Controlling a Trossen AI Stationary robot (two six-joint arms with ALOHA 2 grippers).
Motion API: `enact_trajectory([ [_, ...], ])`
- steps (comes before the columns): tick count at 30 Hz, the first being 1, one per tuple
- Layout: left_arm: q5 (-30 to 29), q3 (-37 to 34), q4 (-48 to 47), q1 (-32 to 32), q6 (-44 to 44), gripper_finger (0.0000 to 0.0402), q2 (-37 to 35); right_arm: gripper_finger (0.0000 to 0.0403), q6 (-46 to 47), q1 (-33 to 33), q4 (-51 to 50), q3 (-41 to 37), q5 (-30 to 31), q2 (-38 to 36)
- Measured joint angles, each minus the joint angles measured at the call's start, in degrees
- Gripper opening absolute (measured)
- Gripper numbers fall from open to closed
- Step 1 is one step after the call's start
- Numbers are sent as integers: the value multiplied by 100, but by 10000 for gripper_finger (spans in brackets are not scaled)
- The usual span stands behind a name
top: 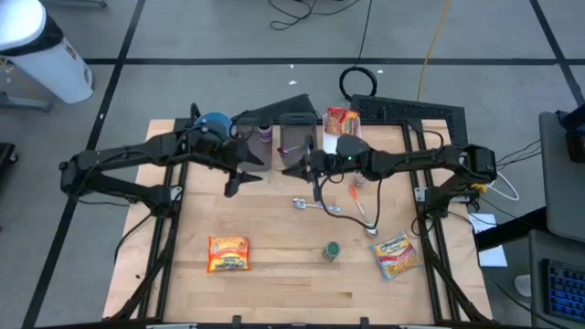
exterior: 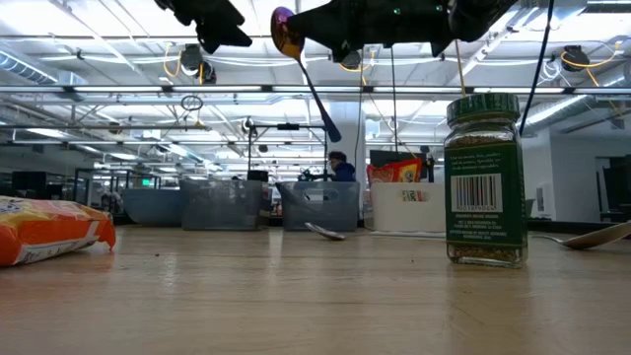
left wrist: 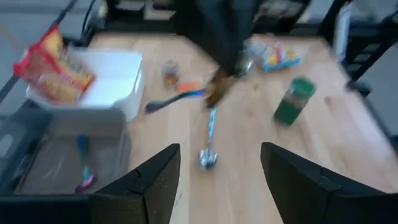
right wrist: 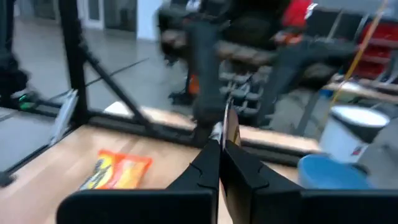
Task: Pick & Place Food Item
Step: Put the blue spoon into the right black bin
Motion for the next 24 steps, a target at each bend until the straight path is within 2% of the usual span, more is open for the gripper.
enact_trajectory([
  [3,228,-526,548,-6,-149,234,-261,0,65,-144,697,-206,16,0],
  [8,254,-1406,1479,-6,-519,234,-659,0,470,-552,1953,-763,4,1],
  [14,480,-2229,2636,-162,-781,234,-951,0,434,-1035,2266,-1084,305,13],
  [18,543,-2488,3268,-303,-855,234,-980,0,541,-1290,2695,-1086,277,279],
  [24,541,-2506,3388,-416,-795,234,-965,0,691,-1573,3012,-889,130,899],
])
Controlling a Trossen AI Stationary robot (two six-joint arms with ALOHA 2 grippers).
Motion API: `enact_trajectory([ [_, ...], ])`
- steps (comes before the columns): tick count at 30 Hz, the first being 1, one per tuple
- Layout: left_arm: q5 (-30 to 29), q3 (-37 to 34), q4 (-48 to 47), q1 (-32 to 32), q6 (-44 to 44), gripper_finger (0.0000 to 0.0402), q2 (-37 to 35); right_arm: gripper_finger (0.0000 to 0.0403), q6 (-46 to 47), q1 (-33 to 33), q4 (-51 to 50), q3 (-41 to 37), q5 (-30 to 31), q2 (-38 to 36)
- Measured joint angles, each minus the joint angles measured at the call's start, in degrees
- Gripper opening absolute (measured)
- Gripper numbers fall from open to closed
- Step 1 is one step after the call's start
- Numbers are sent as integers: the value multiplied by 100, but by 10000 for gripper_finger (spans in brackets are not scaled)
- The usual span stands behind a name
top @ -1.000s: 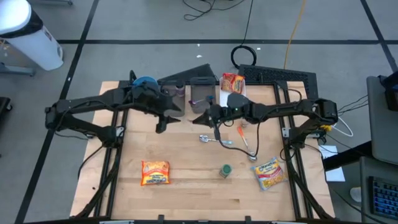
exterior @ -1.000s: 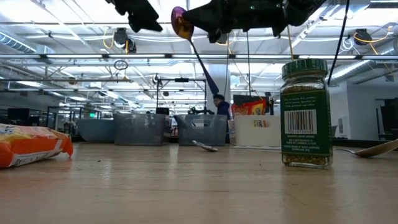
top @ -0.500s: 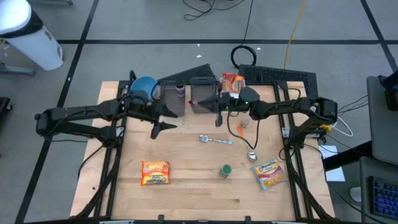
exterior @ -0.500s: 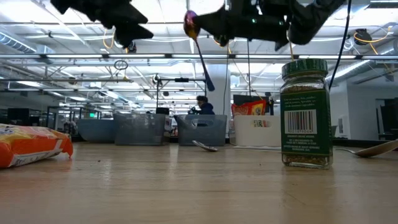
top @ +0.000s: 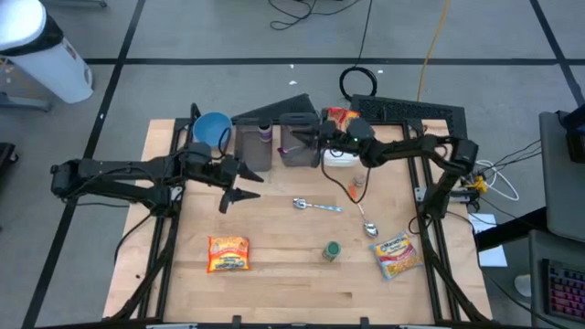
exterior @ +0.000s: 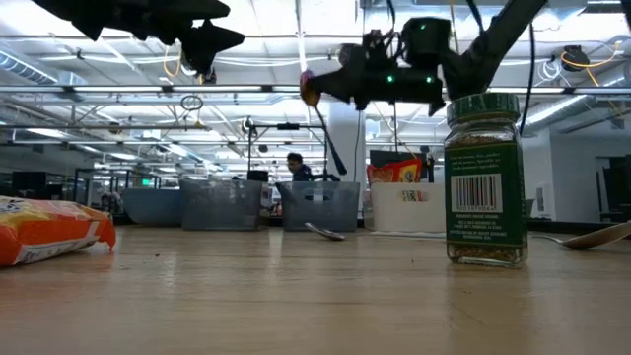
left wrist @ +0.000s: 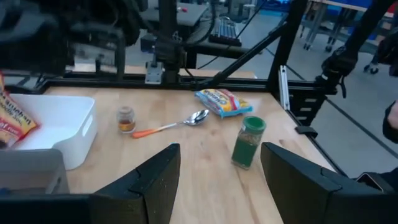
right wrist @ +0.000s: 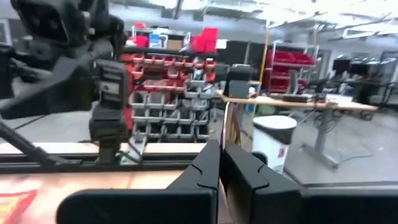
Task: Pick & Place Food Item
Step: Put the blue spoon into the right black bin
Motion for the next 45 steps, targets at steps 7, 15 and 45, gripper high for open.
enact_trajectory([
  [7,-2,0,68,-63,1,234,7,0,75,-54,76,698,-149,981],
  [15,-45,0,-58,-186,30,234,7,0,-476,-89,-1491,1322,340,1173],
  [45,-63,0,-99,-223,97,234,7,0,-692,-251,-1848,1362,311,1713],
])
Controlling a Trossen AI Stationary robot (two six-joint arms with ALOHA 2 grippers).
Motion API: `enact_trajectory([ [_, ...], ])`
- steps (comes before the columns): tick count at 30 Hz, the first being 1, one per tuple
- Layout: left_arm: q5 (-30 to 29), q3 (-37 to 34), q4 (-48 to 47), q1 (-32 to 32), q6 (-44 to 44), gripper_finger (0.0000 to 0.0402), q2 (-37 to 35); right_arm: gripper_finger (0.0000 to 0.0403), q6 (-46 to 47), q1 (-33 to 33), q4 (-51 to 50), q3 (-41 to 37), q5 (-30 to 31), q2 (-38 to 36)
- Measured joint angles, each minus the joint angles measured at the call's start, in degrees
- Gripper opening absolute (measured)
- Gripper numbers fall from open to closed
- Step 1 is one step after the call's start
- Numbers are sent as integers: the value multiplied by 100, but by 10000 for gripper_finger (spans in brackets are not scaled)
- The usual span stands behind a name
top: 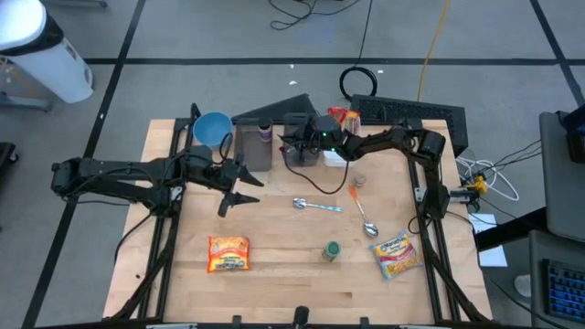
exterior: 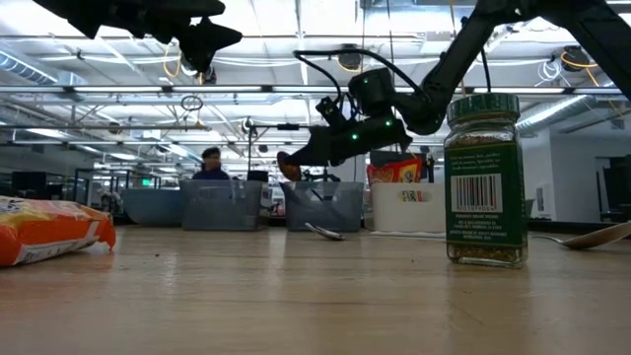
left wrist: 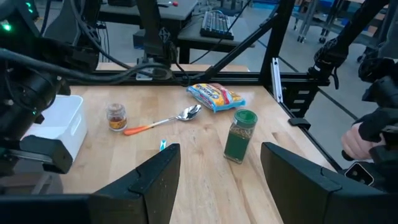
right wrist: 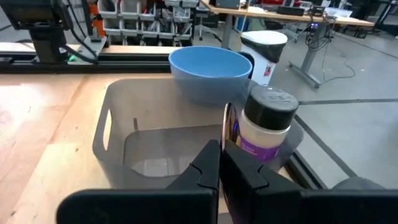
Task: Pick & Place Food Item
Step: Put the blue spoon into the right black bin, then put the brown spice bottle into the left black bin
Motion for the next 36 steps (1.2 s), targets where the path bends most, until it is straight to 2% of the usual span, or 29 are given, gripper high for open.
enact_trajectory([
  [11,-267,0,-41,0,84,234,0,0,-284,166,-329,0,-9,-2],
  [15,-271,0,-41,0,83,234,0,12,-266,213,-342,0,-14,2],
  [21,-271,0,-41,0,84,234,0,50,-258,230,-335,0,-22,4],
  [29,-279,2,-38,0,23,234,0,127,-57,238,-190,-2,-23,-2],
  [36,-365,2,-34,13,-32,234,0,171,1,509,70,-4,-25,-420],
])
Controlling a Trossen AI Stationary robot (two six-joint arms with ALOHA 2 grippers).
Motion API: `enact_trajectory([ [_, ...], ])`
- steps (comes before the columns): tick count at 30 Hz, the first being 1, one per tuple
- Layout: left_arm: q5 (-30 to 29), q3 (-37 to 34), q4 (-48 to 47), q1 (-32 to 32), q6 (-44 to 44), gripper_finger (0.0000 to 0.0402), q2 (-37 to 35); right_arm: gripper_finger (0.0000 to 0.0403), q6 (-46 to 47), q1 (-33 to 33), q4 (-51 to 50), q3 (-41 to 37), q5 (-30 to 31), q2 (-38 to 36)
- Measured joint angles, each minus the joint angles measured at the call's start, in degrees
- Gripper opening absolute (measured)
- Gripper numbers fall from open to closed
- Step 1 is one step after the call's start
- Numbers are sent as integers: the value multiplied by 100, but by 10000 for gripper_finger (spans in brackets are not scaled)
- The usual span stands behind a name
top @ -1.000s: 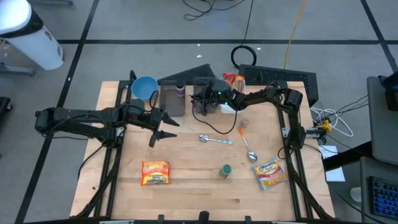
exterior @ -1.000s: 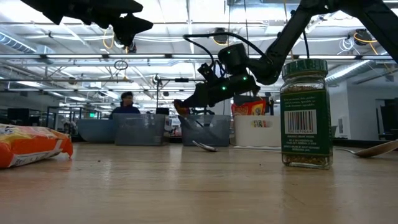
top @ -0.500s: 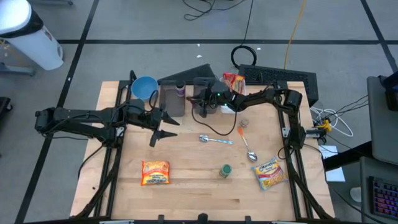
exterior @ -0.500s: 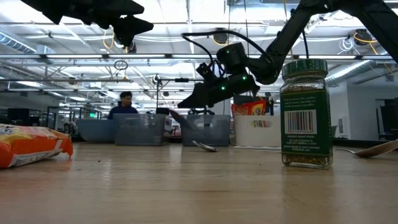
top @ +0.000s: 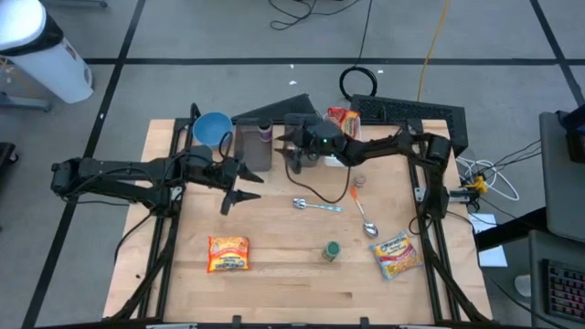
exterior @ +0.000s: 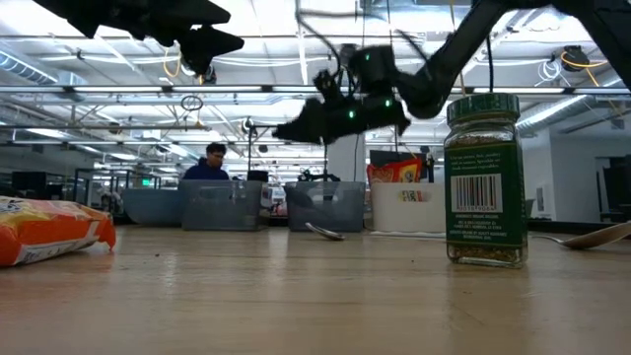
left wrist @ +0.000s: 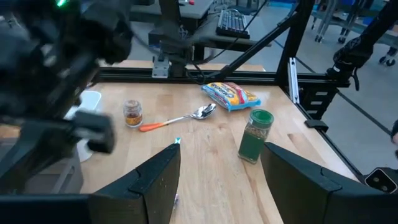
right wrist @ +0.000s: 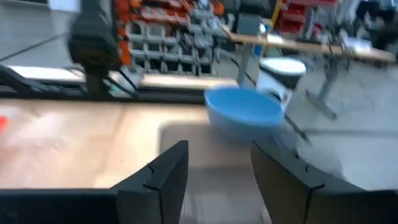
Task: Pick & Place Food Item
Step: Put the brown spice bottle into the left black bin
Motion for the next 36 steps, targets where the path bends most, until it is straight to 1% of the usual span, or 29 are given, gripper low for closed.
enact_trajectory([
  [4,-112,0,0,0,-8,234,0,177,-254,307,-27,-2,1,-413],
  [8,-440,0,-111,2,13,234,-110,177,-429,600,-66,-2,1,-950],
  [11,-925,143,-598,4,29,234,-348,173,-675,809,-370,-8,18,-1455],
  [13,-1206,245,-1058,4,29,234,-538,171,-896,953,-532,-118,146,-1832],
  [17,-1295,291,-1297,3,-73,234,-868,169,-1221,1329,-543,-703,1273,-2567],
  [21,-1408,293,-1865,4,-414,234,-1058,168,-1444,1717,-568,-1592,2035,-3329],
  [24,-1534,293,-2294,4,-606,234,-1068,167,-1066,1956,-485,-2276,2178,-3875],
  [28,-1535,293,-2373,3,-766,234,-913,169,-300,2203,-171,-3111,2124,-4413],
  [32,-1535,293,-2320,0,-852,234,-698,167,332,2402,246,-3815,2118,-4786],
  [36,-1529,291,-2196,0,-1107,234,-385,167,851,2512,581,-4407,2112,-4963],
])
